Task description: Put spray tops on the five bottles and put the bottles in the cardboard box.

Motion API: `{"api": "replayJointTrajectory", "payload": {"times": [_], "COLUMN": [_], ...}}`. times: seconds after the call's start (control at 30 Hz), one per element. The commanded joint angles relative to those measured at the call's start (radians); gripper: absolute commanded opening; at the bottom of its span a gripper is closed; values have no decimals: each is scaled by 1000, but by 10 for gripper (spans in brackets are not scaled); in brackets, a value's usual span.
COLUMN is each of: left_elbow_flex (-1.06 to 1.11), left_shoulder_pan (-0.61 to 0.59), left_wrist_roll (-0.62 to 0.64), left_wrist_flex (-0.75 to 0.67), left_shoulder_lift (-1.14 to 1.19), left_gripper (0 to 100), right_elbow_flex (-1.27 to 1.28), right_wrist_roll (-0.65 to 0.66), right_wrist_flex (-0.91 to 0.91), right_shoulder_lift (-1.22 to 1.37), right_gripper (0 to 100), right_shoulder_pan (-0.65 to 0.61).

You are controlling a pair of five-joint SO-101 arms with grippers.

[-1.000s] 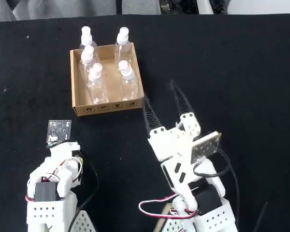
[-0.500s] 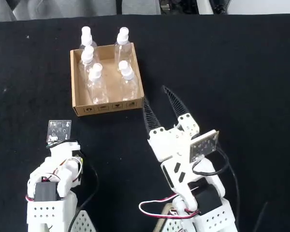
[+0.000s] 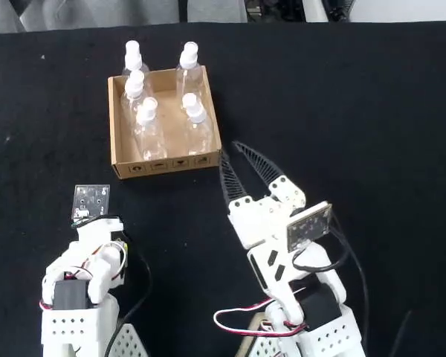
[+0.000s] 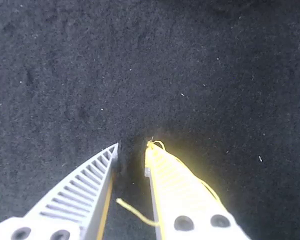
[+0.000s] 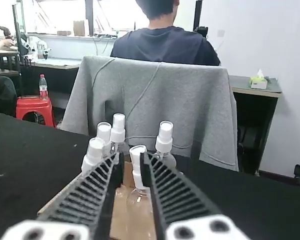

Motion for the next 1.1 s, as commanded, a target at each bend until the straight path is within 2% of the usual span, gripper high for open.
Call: {"api": "replayJointTrajectory", "payload": {"times": [0.0,0.23,0.4,0.6,1.07], "left_elbow_flex": [25,25,25,25,25], "left_shoulder_pan": [-4,-4,-4,-4,-4], "left_wrist_roll": [-8,-8,-8,-8,-8], "left_wrist_flex": [6,6,6,6,6], "left_shoulder_lift": [-8,-8,-8,-8,-8], "left_gripper": [80,80,80,80,80], "right_elbow_flex": [-122,-124,-124,-120,82], "right_wrist_roll": [18,74,74,74,75], "right_wrist_flex": [3,11,103,137,129], "right_shoulder_lift": [-104,-104,-104,-101,-99], "right_gripper": [11,11,11,11,12], "right_shoulder_pan": [12,14,15,121,141]}}
